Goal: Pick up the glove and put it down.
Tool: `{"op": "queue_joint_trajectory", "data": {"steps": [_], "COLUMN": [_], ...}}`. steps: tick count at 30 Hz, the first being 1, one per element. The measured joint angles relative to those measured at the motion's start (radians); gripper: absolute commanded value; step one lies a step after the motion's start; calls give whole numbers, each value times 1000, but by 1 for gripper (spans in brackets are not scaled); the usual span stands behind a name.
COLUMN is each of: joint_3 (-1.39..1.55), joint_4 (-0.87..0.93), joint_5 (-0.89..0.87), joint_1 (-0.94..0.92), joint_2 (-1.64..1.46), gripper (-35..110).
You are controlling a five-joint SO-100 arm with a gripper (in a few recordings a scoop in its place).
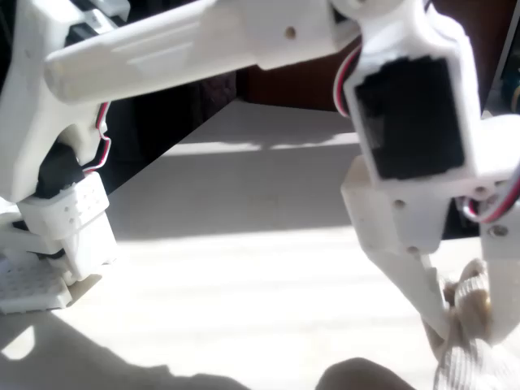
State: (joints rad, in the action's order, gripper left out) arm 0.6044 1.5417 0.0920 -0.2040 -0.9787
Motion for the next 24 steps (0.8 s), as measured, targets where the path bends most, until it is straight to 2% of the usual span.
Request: {"op": "queue_joint_trajectory", "data": {"steps": [10,24], "joint_3": [35,37], "joint_4": [3,-61], "joint_5": [98,103], "joint_1": [-127,-147], "joint_2": [15,206], "gripper": [0,0]}}
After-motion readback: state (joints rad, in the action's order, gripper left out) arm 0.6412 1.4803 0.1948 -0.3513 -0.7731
